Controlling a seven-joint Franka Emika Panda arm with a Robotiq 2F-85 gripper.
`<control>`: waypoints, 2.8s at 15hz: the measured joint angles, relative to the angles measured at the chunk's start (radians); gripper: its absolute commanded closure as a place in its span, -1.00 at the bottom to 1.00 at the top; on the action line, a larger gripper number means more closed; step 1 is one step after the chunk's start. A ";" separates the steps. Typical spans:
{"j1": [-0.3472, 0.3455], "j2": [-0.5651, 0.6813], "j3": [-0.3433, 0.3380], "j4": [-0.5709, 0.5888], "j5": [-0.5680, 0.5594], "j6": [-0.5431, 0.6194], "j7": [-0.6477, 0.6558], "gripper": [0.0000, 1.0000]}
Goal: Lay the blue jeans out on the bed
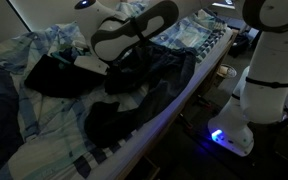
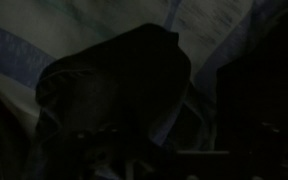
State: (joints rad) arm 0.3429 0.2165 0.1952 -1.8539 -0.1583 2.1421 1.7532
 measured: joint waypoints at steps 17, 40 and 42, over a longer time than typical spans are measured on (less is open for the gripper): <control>-0.159 -0.093 -0.102 -0.104 0.086 -0.009 0.049 -1.00; -0.274 -0.231 -0.124 -0.392 0.126 0.163 0.057 -1.00; -0.274 -0.210 -0.126 -0.391 0.126 0.199 0.057 -0.69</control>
State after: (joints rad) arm 0.0688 0.0064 0.0693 -2.2451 -0.0319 2.3409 1.8097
